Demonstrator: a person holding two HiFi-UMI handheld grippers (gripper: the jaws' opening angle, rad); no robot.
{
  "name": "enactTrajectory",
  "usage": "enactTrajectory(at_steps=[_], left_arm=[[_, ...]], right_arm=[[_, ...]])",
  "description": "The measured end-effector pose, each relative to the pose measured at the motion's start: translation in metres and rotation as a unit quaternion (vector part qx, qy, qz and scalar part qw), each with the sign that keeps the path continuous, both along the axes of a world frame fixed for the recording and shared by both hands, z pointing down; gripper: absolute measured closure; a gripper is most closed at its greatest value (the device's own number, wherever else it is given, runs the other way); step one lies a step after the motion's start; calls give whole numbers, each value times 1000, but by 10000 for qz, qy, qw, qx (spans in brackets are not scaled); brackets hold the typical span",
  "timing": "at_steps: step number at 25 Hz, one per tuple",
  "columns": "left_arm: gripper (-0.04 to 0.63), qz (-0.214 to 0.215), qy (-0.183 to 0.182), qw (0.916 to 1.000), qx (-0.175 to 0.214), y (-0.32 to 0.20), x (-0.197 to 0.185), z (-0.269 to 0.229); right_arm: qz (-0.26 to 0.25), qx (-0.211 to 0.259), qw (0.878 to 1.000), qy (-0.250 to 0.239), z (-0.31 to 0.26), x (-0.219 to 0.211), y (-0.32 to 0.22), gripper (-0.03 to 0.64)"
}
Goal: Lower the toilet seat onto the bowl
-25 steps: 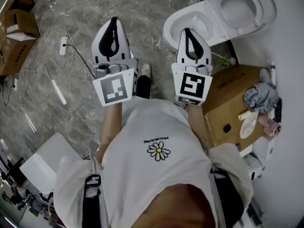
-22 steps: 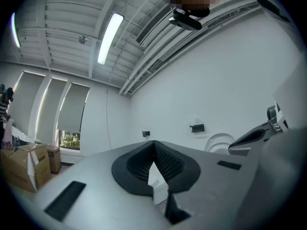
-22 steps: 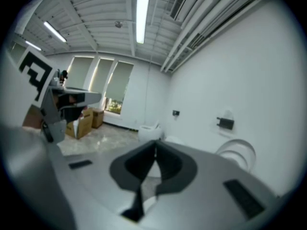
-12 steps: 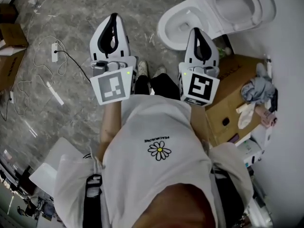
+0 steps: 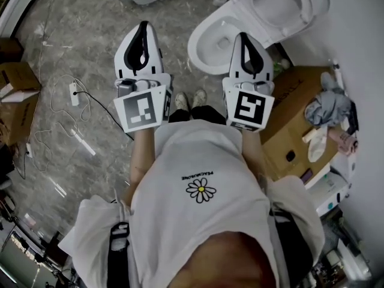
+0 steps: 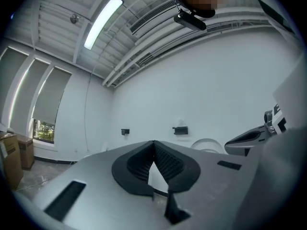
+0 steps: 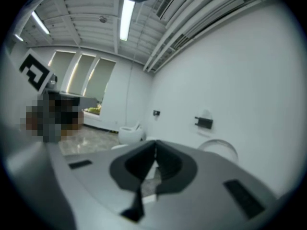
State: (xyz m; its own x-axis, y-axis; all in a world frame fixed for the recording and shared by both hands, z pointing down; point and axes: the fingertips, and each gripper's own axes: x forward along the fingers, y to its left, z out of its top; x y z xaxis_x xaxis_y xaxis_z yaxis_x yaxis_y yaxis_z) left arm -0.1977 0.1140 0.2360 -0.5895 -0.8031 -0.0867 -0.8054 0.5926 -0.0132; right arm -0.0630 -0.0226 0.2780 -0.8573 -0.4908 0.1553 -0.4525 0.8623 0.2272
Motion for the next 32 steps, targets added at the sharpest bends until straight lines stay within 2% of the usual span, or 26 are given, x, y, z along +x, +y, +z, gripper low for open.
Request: enactTrajectory(at_steps=[4,7,14,17,20,24,27,32], left_arm=[[575,500,43,9987,10,-52,24,4],[575,957,17,9954,-18,-89,41,10],[575,1961,149,9805,-33,-166,52,14],[575,2433,-3,9699,-77,-201,49,3],[575,3004,-192,9535,-120,-227,48,-10],[575,3517,-195,9359,-16,-255,38,-16],[575,3742,-220,9271,-5,-275,34,-19],[574,4028,-375,9145,-89,-294,40,-17]], right_arm=[[537,-119,9984,-103,8,35,-42,586],[971,-42,9950,-224,13,54,-71,586],[1922,155,9806,-341,-1,93,-106,586],[2612,198,9642,-420,-12,114,-124,586],[3411,191,9376,-640,-24,134,-133,586],[4060,253,9109,-689,-30,139,-130,586],[4297,257,9001,-677,-32,137,-125,586],[4512,284,8897,-644,-35,134,-124,586]])
